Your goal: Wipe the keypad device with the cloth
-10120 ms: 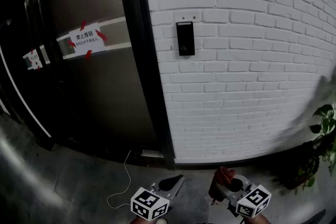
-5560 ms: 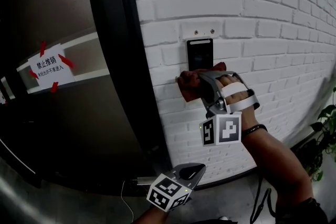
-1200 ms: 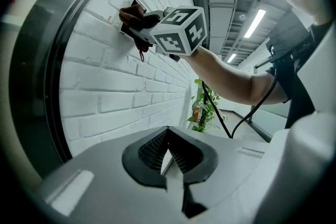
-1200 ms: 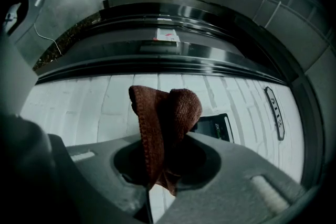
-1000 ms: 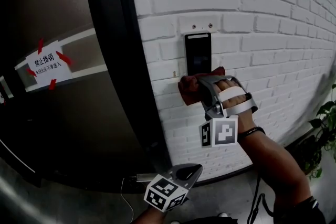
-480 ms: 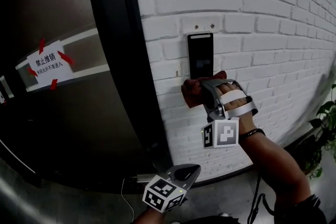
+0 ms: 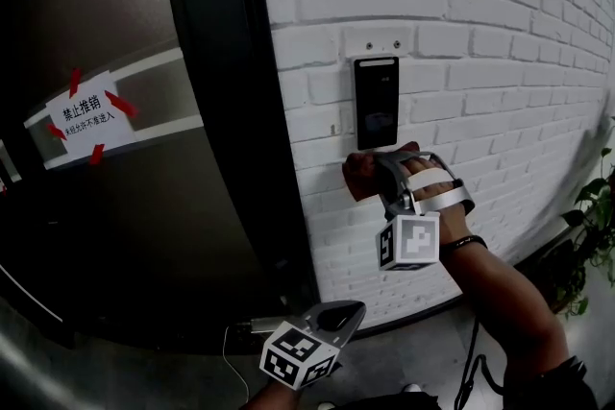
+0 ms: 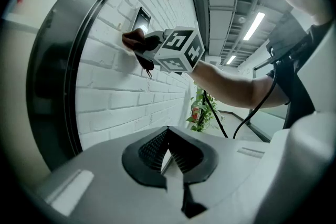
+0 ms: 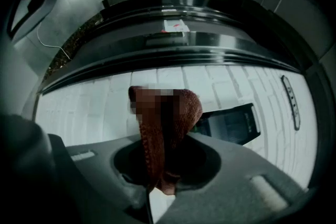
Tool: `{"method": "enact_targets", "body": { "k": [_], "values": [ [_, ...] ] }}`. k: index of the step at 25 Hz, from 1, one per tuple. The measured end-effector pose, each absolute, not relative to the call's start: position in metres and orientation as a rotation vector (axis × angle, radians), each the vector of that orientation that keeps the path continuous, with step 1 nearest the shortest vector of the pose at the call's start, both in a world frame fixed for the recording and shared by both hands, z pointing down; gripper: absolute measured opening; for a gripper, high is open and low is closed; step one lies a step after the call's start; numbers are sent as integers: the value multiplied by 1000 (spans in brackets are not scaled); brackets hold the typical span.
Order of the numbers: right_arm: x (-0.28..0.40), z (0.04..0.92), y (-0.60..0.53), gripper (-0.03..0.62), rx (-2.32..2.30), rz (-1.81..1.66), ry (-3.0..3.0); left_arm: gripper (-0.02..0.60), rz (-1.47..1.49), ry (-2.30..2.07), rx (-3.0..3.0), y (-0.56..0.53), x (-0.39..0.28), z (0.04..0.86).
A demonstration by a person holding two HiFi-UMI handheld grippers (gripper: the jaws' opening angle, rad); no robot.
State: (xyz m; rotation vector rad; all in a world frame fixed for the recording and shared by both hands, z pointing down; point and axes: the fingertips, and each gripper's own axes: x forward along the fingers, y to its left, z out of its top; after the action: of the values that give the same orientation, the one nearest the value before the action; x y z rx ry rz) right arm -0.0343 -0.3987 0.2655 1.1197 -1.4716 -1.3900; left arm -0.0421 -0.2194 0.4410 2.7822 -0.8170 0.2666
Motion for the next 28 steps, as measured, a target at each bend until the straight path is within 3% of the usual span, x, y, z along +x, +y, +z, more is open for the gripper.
{"method": "enact_targets", "body": {
  "k": [9,17,23,28],
  "values": [
    [-21,350,-357,51,1076,-1064,-1720,17,333,-756,2809,-202,-60,463],
    [19,421,-261,51,1013,-374,-2334,17,322,-857,2778,-170,-50,469],
    [94,459,-169,51,1026,154,-2619,17,239,-1048,2732,-133,-15,462],
    [159,470,-112,51,993,245,-2680,17,238,-1177,2668,-83,26,471]
  ]
}}
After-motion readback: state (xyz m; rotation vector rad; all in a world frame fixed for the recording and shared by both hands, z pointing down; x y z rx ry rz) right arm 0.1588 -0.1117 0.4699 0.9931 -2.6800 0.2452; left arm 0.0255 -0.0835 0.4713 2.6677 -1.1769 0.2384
